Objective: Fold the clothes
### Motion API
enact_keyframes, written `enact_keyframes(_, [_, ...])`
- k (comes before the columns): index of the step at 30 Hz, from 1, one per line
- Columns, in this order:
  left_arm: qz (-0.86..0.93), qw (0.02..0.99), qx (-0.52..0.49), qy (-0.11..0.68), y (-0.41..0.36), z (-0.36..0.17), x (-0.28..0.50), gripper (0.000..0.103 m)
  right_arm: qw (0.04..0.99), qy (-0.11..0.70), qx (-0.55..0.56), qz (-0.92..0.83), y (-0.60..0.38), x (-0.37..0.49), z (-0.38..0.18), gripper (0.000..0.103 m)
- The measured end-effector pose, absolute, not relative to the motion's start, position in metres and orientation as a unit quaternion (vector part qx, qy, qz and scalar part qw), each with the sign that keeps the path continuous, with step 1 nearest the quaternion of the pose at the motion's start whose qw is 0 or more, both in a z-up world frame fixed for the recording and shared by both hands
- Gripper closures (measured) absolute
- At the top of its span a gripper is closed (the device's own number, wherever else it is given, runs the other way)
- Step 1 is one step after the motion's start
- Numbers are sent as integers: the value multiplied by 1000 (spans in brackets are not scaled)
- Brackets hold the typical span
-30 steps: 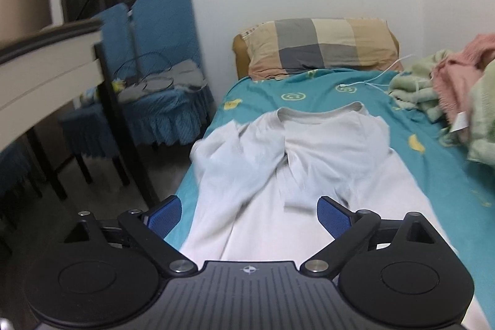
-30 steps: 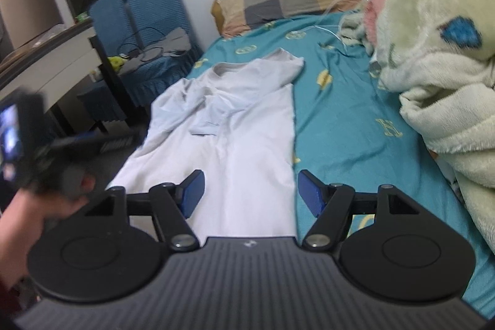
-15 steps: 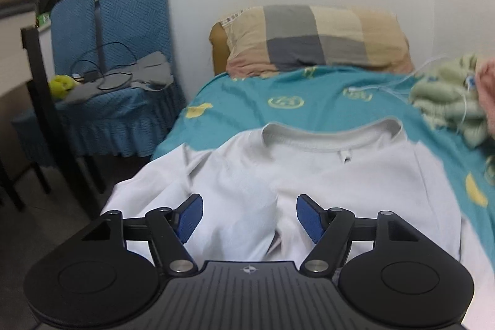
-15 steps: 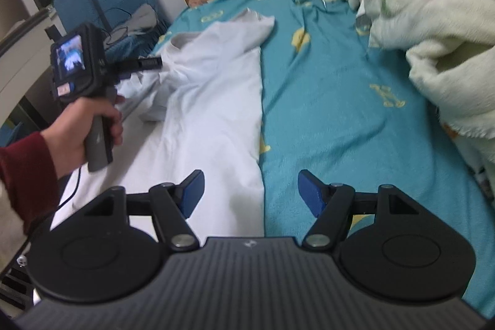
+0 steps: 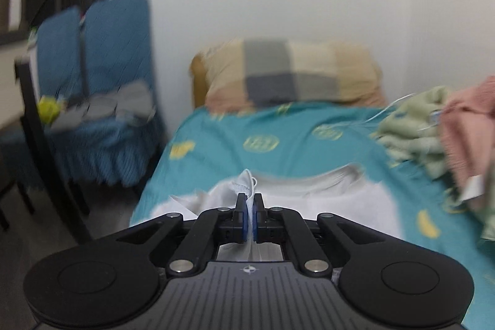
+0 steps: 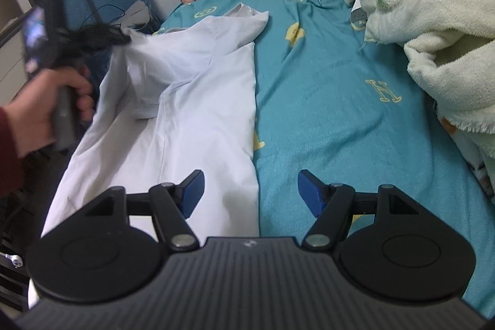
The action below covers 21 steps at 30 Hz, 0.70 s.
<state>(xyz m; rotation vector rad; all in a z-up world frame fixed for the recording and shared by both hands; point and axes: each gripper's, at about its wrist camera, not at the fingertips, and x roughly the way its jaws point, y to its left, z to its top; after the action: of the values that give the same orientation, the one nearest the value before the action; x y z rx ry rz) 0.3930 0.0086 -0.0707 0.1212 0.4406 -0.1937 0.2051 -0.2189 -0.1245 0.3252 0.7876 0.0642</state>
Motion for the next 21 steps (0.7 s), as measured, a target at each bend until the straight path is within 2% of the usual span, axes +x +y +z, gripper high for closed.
enact_keyframes(6, [-133, 965, 104, 201, -20, -57, 353, 100, 910, 381, 161, 26, -221, 201, -125, 34])
enact_keyframes(14, [-58, 964, 60, 251, 1, -81, 389, 98, 902, 402, 155, 35, -218, 207, -133, 34])
enact_keyframes(21, [-18, 960, -84, 265, 60, -94, 399, 95, 893, 418, 161, 42, -216, 216, -142, 34])
